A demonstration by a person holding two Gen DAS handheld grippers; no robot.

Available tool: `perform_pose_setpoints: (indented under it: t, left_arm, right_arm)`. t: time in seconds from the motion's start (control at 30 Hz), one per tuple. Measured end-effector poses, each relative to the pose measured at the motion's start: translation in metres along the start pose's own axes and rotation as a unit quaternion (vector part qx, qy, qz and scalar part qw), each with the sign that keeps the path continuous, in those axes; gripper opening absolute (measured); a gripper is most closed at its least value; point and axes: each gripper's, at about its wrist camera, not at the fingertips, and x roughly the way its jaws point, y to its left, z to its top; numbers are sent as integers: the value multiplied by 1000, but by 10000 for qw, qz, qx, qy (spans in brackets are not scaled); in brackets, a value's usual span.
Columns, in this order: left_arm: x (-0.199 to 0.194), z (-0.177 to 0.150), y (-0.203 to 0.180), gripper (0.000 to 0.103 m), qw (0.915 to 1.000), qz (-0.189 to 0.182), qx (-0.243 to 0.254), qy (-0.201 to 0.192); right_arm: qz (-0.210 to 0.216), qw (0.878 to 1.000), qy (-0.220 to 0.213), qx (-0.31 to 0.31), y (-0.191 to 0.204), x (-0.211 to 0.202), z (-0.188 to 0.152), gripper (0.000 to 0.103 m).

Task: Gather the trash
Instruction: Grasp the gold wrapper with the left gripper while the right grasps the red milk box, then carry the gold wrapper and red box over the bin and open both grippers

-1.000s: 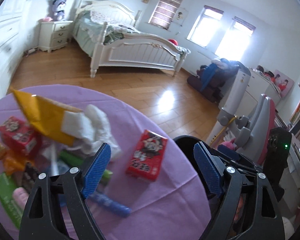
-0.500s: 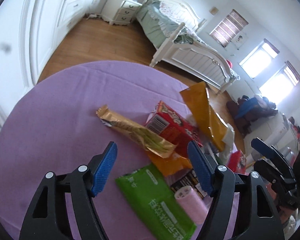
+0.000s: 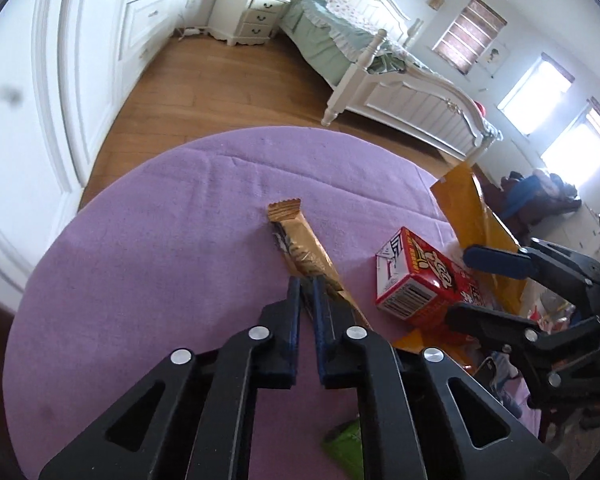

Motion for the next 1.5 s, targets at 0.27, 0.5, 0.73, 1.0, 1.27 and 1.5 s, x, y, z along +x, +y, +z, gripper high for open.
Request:
perform_pose_setpoints:
  t: [0.27, 0.5, 0.73, 1.0, 1.27, 1.5]
  left_arm:
    - [-2, -9, 4, 24, 9988, -468, 58, 144]
    - [-4, -14, -18, 53, 9992, -106, 383, 0]
    - [15, -11, -57, 18, 9789, 1387, 1490, -168]
    - [-36, -28, -55, 8, 9948, 438, 820, -423]
    - [-69, -63, -176, 8, 9851, -425, 1589, -509]
    - [-19, -100, -293, 8, 9705, -906, 2229, -151]
  right_arm:
    - [41, 9995, 293, -102, 4, 20, 3, 57]
    - [-257, 9975, -457, 477, 10, -18, -22, 51]
    - [-45, 9699, -1715, 1729, 5, -99, -82, 51]
    - [-43, 9525, -2125, 2180, -1, -132, -147, 51]
    - [-174, 9184, -2549, 3022, -55, -159, -206, 51]
    - [-594, 8795, -2620, 3928, -102, -167, -275, 51]
